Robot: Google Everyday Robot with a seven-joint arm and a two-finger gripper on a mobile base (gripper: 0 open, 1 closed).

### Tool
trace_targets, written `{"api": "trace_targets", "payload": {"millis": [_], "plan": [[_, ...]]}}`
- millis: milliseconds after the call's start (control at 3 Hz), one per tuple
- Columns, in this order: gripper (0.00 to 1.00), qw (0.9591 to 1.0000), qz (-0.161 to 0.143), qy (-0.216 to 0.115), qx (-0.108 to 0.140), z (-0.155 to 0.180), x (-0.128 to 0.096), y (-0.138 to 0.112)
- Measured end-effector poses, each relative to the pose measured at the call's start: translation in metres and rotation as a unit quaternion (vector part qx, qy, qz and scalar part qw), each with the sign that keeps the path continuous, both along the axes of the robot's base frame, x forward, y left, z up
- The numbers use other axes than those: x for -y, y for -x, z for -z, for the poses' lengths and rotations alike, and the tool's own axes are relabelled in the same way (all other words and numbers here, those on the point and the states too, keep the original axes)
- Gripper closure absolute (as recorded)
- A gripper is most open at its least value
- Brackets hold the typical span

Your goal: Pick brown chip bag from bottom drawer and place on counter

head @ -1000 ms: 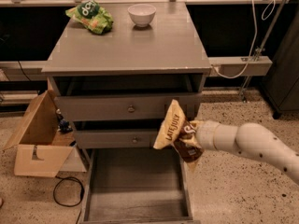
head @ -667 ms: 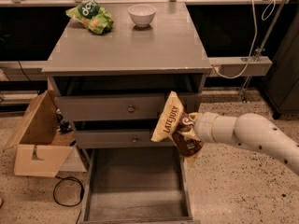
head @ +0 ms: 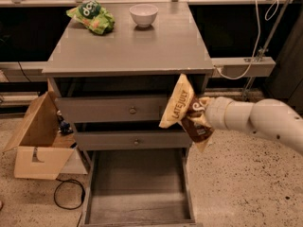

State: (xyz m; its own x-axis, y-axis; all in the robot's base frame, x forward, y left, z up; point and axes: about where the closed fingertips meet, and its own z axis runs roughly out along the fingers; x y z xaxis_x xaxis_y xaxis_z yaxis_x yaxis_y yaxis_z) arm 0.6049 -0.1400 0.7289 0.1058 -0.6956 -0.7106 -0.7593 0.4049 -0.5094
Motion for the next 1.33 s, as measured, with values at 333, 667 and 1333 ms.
{"api": "trace_targets", "payload": {"millis": [333, 667, 1333], "plan": [[1.00, 0.9971, 0.024, 0.016, 0.071, -0.101, 0.025, -0.023], [1.00, 0.9936, 0.037, 0.020, 0.105, -0.157, 0.034, -0.043], [1.00, 0.9897, 0.046, 0.051, 0.125, -0.227, 0.032, -0.126]]}}
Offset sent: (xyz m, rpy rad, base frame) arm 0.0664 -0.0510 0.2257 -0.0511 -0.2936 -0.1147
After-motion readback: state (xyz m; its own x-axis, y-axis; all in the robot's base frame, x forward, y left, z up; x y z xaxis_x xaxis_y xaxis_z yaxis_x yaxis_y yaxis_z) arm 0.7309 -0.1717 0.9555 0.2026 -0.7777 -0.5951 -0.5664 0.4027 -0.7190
